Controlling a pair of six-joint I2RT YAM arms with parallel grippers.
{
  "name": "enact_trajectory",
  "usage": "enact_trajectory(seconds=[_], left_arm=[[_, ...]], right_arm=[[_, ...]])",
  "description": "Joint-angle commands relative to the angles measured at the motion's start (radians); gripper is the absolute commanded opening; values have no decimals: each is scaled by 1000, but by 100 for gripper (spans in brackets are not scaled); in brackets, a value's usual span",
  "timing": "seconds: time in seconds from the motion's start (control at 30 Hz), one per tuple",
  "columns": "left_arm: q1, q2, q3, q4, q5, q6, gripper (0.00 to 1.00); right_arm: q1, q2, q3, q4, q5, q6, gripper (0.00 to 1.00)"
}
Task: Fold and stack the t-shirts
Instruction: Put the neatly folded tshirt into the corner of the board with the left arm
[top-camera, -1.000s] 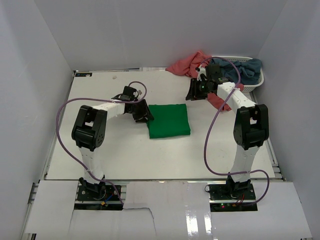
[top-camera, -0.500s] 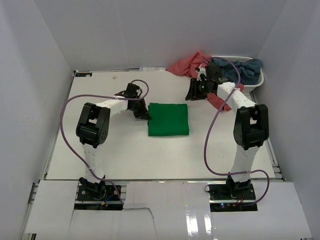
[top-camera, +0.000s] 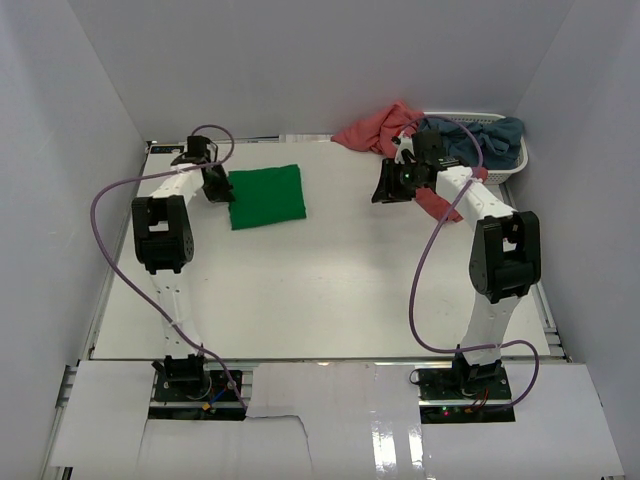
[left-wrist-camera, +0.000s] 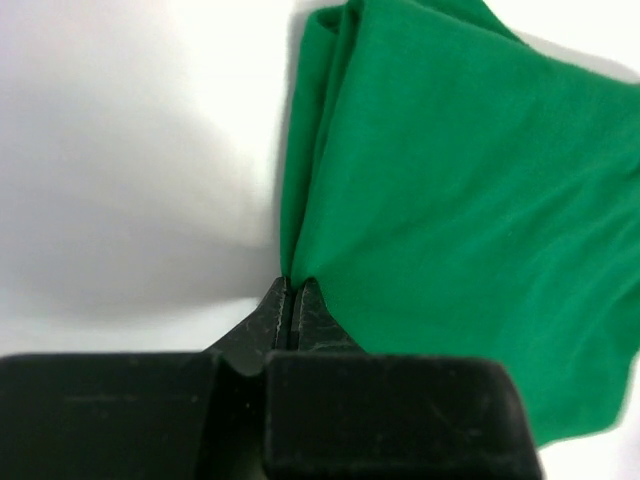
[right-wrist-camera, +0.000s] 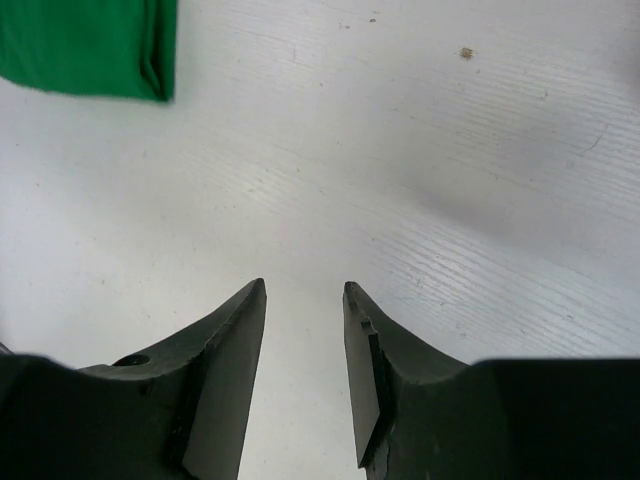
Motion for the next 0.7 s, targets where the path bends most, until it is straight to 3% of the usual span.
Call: enact_trajectory(seconds=[0.0,0.13,0.4,0.67], left_arm=[[66,39,78,-57,-148,125,0],[145,94,152,-43,-174,137,0],[241,274,450,-17,-175,195,0],[249,299,459,159,-361,353,0]], right_arm=[[-1,-61,-5,20,-18,0,43],[-1,-62,-6,20,-34,12,43],[18,-82,-5,-14,-31,33,43],[62,-88,-21,-41,-43,64,43]])
